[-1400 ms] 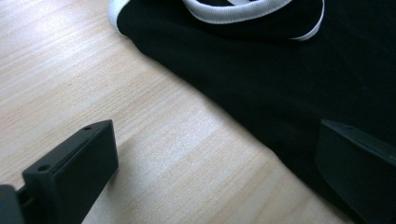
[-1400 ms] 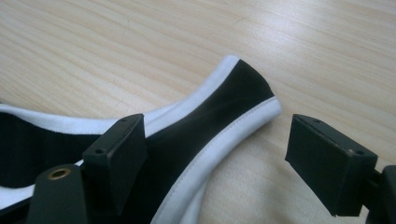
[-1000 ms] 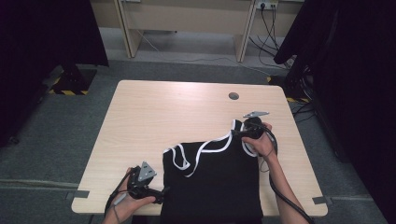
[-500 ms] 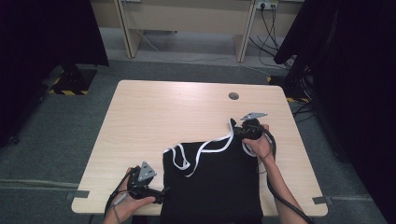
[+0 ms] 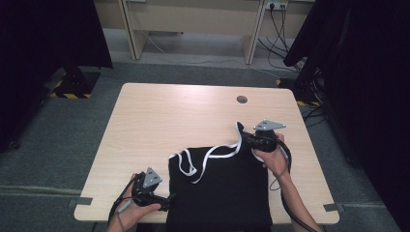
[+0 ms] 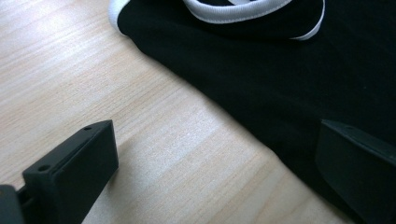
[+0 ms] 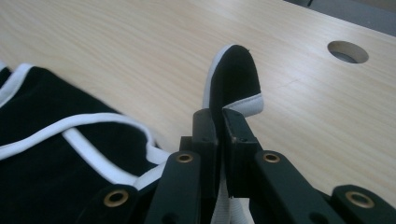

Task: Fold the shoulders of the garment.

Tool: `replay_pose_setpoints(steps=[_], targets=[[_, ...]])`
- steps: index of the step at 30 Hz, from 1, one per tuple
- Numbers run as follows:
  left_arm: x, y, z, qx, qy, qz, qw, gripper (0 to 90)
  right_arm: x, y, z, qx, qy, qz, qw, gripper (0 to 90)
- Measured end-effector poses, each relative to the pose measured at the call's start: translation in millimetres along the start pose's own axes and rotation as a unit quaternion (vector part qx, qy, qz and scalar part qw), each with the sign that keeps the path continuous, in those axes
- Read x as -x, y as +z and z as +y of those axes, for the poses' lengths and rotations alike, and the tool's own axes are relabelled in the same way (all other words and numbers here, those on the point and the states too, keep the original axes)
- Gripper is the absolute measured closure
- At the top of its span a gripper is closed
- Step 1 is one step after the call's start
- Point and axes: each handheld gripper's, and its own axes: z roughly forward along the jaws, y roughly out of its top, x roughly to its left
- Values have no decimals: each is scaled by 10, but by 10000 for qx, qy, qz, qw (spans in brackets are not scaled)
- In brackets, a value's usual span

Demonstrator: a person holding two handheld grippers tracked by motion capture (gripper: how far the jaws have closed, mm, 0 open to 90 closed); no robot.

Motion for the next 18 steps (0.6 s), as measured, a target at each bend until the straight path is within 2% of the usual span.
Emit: replay_pose_setpoints(steps=[4,9,14,17,18], targets=[[0,0,0,0,-2,3,10000,0,-142,-112,-107,178,-32,104,9998,846],[0,0,0,0,-3,4,10000,0,-281,-206,-295,222,-153,94,9996,830],[0,0,0,0,-2,5,10000,0,-374,-311,-444,216,-212,107,9995,708],[0,0,0,0,-3,5,10000,0,-406,-374,-510,191,-222,158,9994,670],[0,0,0,0,-4,5,10000,0,-415,-404,-530,198,-205,151,9995,623]])
